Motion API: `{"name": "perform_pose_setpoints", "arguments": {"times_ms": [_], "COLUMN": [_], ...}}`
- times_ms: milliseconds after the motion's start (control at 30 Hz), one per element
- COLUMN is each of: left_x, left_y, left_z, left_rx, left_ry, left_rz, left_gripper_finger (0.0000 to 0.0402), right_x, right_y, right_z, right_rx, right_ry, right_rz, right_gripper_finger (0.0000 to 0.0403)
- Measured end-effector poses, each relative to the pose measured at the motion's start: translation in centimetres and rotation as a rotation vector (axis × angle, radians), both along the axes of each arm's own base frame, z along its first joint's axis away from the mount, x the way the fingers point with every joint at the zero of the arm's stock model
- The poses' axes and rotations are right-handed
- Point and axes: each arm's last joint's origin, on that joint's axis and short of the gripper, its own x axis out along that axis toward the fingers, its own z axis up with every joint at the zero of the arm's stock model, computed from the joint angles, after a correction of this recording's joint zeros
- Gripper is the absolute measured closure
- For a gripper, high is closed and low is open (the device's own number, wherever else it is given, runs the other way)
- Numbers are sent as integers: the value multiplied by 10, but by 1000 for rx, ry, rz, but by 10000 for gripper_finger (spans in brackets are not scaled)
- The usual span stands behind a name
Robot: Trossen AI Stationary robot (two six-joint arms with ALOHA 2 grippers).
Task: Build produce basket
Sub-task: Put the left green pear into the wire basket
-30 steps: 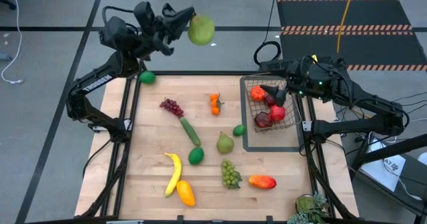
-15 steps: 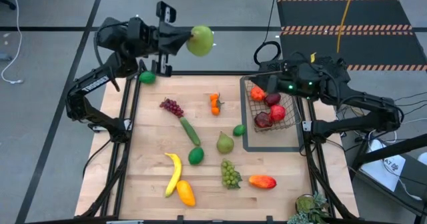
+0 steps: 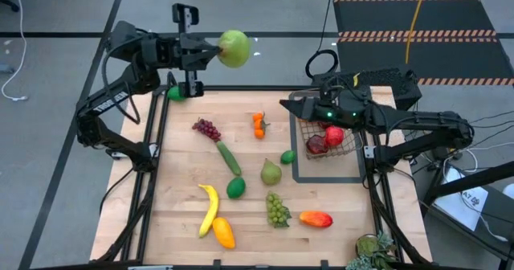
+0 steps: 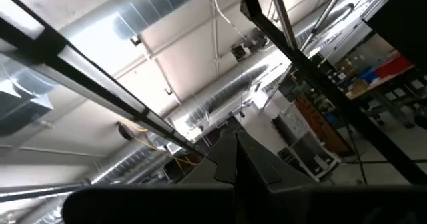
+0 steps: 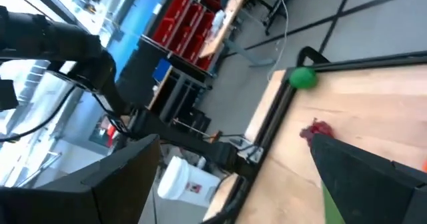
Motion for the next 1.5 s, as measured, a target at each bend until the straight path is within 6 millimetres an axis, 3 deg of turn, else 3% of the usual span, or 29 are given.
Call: {"name": "perform_pose_setpoints", "arguments": {"times_ms": [267,633,1033,1500], "left_x": [-9,-4,6,13], "left_y": [-5,-1,10,26], "left_z": [4,-1,-13,-19], "left_rx": [65,-59,-580,-1114], "left_ry": [-19,58,238,112], "left_rz": [-11,19,59,147], "left_gripper_finger": [401,401,401,401], "right_x": [14,0,-33,-88], "right_y": [7,7,2,-25], "right_z": [0,12,35,42], "right_rx": [-25,-100,-373,-657], "right_ry": [-57,-88,-79,160], "right_rz": [24,31,4,-145], "right_gripper_finger": [22,22,22,22]}}
